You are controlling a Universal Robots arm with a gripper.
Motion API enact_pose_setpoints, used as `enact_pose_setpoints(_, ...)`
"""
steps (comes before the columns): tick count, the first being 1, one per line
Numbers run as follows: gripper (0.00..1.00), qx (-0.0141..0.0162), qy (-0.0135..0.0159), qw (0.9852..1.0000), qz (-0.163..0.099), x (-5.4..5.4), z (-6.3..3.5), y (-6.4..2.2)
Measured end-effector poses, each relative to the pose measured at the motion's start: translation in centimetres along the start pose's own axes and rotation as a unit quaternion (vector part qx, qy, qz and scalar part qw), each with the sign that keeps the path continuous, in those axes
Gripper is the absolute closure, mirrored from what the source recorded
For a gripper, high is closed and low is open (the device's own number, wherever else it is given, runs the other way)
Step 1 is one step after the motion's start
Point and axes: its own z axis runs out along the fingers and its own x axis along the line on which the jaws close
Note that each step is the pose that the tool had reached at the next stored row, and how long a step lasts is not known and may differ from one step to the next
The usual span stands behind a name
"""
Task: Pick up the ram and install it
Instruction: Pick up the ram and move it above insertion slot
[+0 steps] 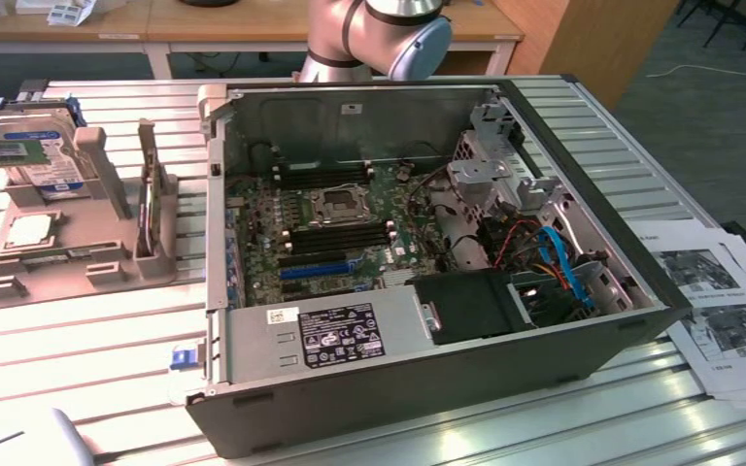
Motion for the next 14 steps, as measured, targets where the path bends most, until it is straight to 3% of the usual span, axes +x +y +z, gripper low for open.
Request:
enact_pose_setpoints(4,0.88,-0.0001,0.0000,1.0000,0.000,0.1,-0.09,-1.00)
enact_pose_setpoints(14,0.88,-0.0021,-0.0002,1.0000,0.000,0.2,-0.42,-4.58)
